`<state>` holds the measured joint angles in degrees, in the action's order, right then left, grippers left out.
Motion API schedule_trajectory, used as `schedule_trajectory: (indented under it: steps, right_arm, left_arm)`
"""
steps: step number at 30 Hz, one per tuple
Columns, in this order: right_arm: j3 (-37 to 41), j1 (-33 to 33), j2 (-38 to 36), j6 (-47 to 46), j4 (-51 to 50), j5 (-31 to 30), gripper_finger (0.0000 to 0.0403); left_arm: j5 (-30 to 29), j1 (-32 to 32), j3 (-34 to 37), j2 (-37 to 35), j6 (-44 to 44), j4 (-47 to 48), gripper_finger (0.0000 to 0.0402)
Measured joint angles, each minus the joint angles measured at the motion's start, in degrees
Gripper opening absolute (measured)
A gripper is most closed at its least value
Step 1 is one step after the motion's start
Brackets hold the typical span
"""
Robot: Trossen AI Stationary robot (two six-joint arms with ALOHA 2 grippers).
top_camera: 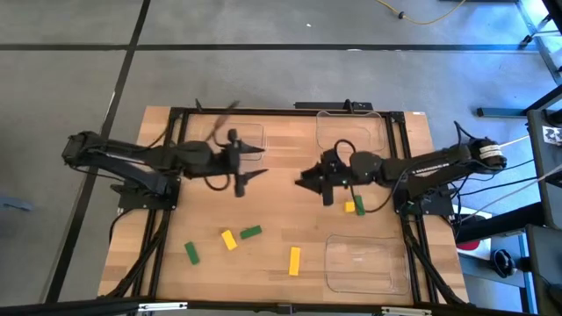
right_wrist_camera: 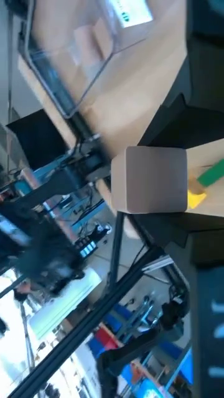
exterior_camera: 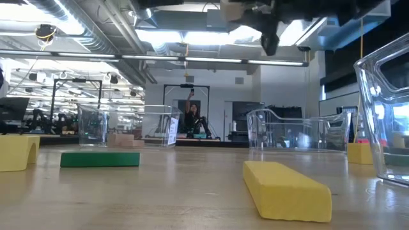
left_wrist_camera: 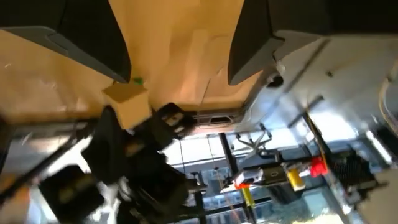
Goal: Sort & place blocks by color
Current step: Put the brown block into the top left transparent bin
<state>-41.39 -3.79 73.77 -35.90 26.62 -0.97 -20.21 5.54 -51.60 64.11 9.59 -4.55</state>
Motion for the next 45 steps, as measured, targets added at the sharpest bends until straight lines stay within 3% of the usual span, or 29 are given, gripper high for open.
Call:
schedule_trajectory:
  steps: [8, 14, 25, 29, 34, 40, 42, 45]
  right_arm:
    - [-3.26, 3.39, 0.36, -3.74, 0.92, 0.65, 0.0134]
    - [-3.46, 3.69, 3.32, -7.27, 6.02, -0.11, 0.0134]
    - [-3.45, 2.80, 7.60, -10.34, 12.66, -0.89, 0.0134]
    - [-3.45, 2.82, 7.60, -10.29, 13.88, -0.99, 0.0134]
    - [-3.45, 2.80, 7.58, -11.26, 14.00, -1.08, 0.0134]
    - [-3.45, 2.80, 7.58, -11.98, 13.74, -1.07, 0.0134]
    - [-3.45, 2.82, 7.60, -12.17, 13.70, -0.88, 0.0152]
    - [-3.45, 2.80, 6.95, -7.34, 13.64, -0.74, 0.0216]
  left_arm:
    - [0.79, 0.00, -6.65, 9.49, 21.37, -0.26, 0.0267]
    - [1.71, -0.45, -7.49, 13.19, 28.90, -4.72, 0.0267]
    - [1.90, -1.09, -7.51, 14.04, 24.70, -5.83, 0.0251]
    - [1.97, -1.14, -7.51, 14.04, 23.64, -5.80, 0.0214]
    - [2.54, -1.12, -7.51, 14.00, 22.32, -5.33, 0.0127]
    - [3.50, -1.15, -7.51, 13.95, 20.61, -4.39, 0.0122]
    - [3.76, -1.16, -7.51, 13.78, 19.55, -4.23, 0.0122]
    - [4.10, -1.19, -7.50, 12.71, 17.14, -3.38, 0.0122]
